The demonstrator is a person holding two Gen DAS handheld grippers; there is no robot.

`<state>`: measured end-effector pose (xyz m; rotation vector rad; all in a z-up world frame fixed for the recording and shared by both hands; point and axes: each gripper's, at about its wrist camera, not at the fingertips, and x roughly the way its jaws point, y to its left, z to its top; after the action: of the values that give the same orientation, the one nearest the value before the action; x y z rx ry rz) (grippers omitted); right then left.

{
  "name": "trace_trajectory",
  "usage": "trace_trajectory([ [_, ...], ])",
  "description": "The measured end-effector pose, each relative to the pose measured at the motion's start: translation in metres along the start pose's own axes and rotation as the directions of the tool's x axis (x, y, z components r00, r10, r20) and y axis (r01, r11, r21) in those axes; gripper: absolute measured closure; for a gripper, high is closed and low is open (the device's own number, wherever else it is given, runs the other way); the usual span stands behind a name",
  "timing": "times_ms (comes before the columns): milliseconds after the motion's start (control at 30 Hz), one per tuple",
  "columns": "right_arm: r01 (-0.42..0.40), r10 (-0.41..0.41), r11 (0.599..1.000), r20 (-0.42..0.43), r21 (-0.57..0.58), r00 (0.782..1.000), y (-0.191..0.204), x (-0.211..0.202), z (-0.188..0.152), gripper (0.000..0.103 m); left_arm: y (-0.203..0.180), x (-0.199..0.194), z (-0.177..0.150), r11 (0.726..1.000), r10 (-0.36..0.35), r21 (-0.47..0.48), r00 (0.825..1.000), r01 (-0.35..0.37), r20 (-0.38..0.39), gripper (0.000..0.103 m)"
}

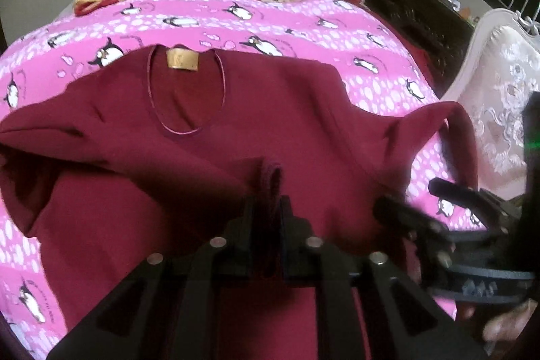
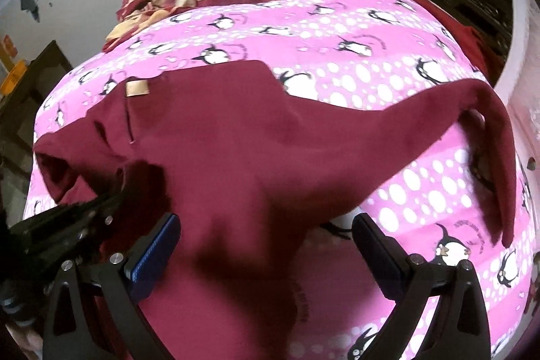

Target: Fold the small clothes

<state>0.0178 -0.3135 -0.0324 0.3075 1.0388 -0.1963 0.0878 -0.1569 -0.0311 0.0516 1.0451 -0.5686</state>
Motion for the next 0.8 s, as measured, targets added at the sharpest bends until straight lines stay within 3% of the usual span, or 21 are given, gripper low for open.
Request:
trace_trajectory([
  [33, -0.006, 0.006, 1.0, -0.004, 0.002, 1.0, -0.001, 0.001, 0.0, 0.0, 0.003, -0.006, 0.0, 1.0, 0.0, 0.007, 1.0, 0.0, 0.006, 0.061],
  [100, -0.017, 0.017, 1.0, -0.008, 0.004, 1.0, 0.0, 0.004, 0.001, 0.0, 0.009, -0.029, -0.004, 0.999, 0.033, 0.03, 0.998, -0.035, 0.06, 0.034],
  [133, -0.026, 0.026, 1.0, -0.008, 0.003, 1.0, 0.001, 0.004, 0.001, 0.0, 0.014, -0.044, -0.008, 0.997, 0.06, 0.039, 0.993, -0.064, 0.099, 0.029],
  [300, -0.093, 0.093, 0.995, -0.01, -0.033, 0.996, 0.02, 0.009, 0.003, 0.0, 0.06, -0.097, -0.028, 0.96, 0.266, 0.032, 0.942, -0.279, 0.205, 0.029],
  [400, -0.118, 0.115, 0.988, -0.031, -0.099, 0.993, 0.041, 0.017, 0.005, 0.004, 0.107, -0.107, -0.032, 0.912, 0.41, -0.064, 0.889, -0.406, 0.205, 0.029],
  [467, -0.113, 0.108, 0.983, -0.043, -0.142, 0.993, 0.054, 0.023, 0.004, 0.007, 0.134, -0.108, -0.032, 0.889, 0.457, -0.128, 0.869, -0.439, 0.188, 0.029],
  [567, -0.099, 0.086, 0.971, -0.066, -0.217, 0.994, 0.074, 0.043, 0.002, 0.015, 0.161, -0.102, -0.034, 0.882, 0.462, -0.188, 0.874, -0.433, 0.152, 0.029],
  [600, -0.089, 0.07, 0.967, -0.088, -0.238, 0.994, 0.078, 0.054, 0.0, 0.027, 0.168, -0.098, -0.035, 0.881, 0.458, -0.197, 0.878, -0.429, 0.137, 0.029],
  [633, -0.092, 0.066, 0.964, -0.111, -0.248, 0.992, 0.081, 0.062, -0.001, 0.048, 0.17, -0.095, -0.036, 0.88, 0.459, -0.201, 0.879, -0.43, 0.128, 0.029],
  [700, -0.132, 0.102, 0.96, -0.13, -0.247, 0.986, 0.084, 0.07, -0.006, 0.072, 0.174, -0.087, -0.038, 0.878, 0.46, -0.202, 0.881, -0.434, 0.107, 0.029],
  [800, -0.116, 0.098, 0.946, -0.074, -0.302, 0.992, 0.089, 0.056, -0.006, 0.09, 0.178, -0.083, -0.043, 0.877, 0.46, -0.202, 0.883, -0.436, 0.096, 0.029],
])
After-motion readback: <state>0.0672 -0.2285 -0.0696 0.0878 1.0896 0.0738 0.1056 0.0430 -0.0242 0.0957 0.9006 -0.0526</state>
